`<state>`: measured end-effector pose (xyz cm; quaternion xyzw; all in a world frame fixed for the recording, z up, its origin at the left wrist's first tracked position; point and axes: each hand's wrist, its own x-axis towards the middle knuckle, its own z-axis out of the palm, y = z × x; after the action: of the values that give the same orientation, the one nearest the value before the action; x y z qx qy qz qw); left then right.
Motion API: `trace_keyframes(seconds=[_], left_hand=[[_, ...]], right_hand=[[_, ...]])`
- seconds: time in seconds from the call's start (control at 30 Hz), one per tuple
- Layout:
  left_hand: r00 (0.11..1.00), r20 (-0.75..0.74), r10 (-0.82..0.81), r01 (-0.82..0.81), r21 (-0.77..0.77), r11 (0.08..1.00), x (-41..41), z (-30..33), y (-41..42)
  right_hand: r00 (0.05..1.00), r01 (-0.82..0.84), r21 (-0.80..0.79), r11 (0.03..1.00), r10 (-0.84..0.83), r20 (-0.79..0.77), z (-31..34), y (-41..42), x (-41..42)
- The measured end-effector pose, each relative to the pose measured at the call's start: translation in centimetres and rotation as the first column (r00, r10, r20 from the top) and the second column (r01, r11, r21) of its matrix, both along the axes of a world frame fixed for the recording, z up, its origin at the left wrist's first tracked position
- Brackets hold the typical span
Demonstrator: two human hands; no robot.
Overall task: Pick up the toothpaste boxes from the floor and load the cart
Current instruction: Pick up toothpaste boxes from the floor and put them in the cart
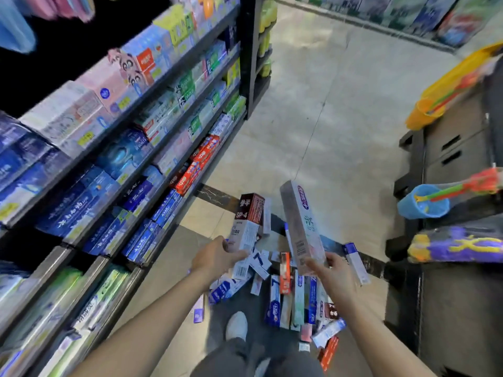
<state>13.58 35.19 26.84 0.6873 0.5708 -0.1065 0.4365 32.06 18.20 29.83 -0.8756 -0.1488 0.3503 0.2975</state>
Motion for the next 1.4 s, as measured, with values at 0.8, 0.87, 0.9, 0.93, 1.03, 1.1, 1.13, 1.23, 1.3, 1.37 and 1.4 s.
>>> trace_keyframes(seconds=[0.8, 0.87, 0.9, 0.93, 1.03, 1.1, 1.13, 1.23, 1.3, 1.37, 1.4], left_hand=[[0.616, 0.438, 0.655, -0.622, -0.240, 0.745, -26.8, 11.2, -33.9], [0.548, 0.441, 0.711, -0.694, -0.234, 0.681, -30.8, 11.4, -35.9], [0.524, 0.442, 0.729, -0.725, -0.219, 0.653, -32.9, 11.6, -36.7], [0.499, 0.454, 0.738, -0.752, -0.196, 0.629, -35.3, 11.7, -37.4], [0.440, 0.482, 0.758, -0.814, -0.143, 0.563, -42.7, 12.4, -39.0], [0.418, 0.481, 0.771, -0.848, -0.098, 0.521, -47.7, 12.6, -40.2], [0.394, 0.474, 0.787, -0.869, -0.088, 0.487, -50.2, 12.6, -40.8], [0.302, 0.437, 0.847, -0.919, -0.103, 0.380, -57.4, 12.3, -43.0], [0.274, 0.412, 0.869, -0.929, -0.120, 0.350, -61.5, 11.6, -44.1], [0.271, 0.369, 0.889, -0.937, -0.109, 0.331, -64.6, 10.5, -44.8], [0.280, 0.352, 0.893, -0.937, -0.102, 0.335, -65.7, 10.2, -45.2]], right_hand=[[0.872, -0.461, 0.249, 0.852, 0.487, -0.050, 8.6, -21.6, -23.6], [0.820, -0.545, 0.249, 0.801, 0.571, -0.042, 8.3, -22.0, -28.0], [0.794, -0.579, 0.247, 0.777, 0.606, -0.045, 8.4, -22.2, -30.4], [0.764, -0.615, 0.248, 0.748, 0.643, -0.048, 8.5, -22.2, -32.8], [0.677, -0.708, 0.257, 0.658, 0.735, -0.016, 8.8, -21.8, -40.6], [0.621, -0.758, 0.260, 0.598, 0.784, 0.005, 8.8, -21.4, -46.2], [0.594, -0.774, 0.269, 0.573, 0.804, -0.002, 8.9, -21.3, -49.0], [0.517, -0.804, 0.309, 0.508, 0.854, -0.057, 8.8, -21.8, -57.2], [0.489, -0.809, 0.320, 0.493, 0.867, -0.097, 8.2, -22.5, -61.8], [0.471, -0.819, 0.301, 0.489, 0.872, -0.134, 7.2, -23.2, -65.2], [0.467, -0.826, 0.281, 0.488, 0.873, -0.143, 6.6, -23.6, -66.5]])
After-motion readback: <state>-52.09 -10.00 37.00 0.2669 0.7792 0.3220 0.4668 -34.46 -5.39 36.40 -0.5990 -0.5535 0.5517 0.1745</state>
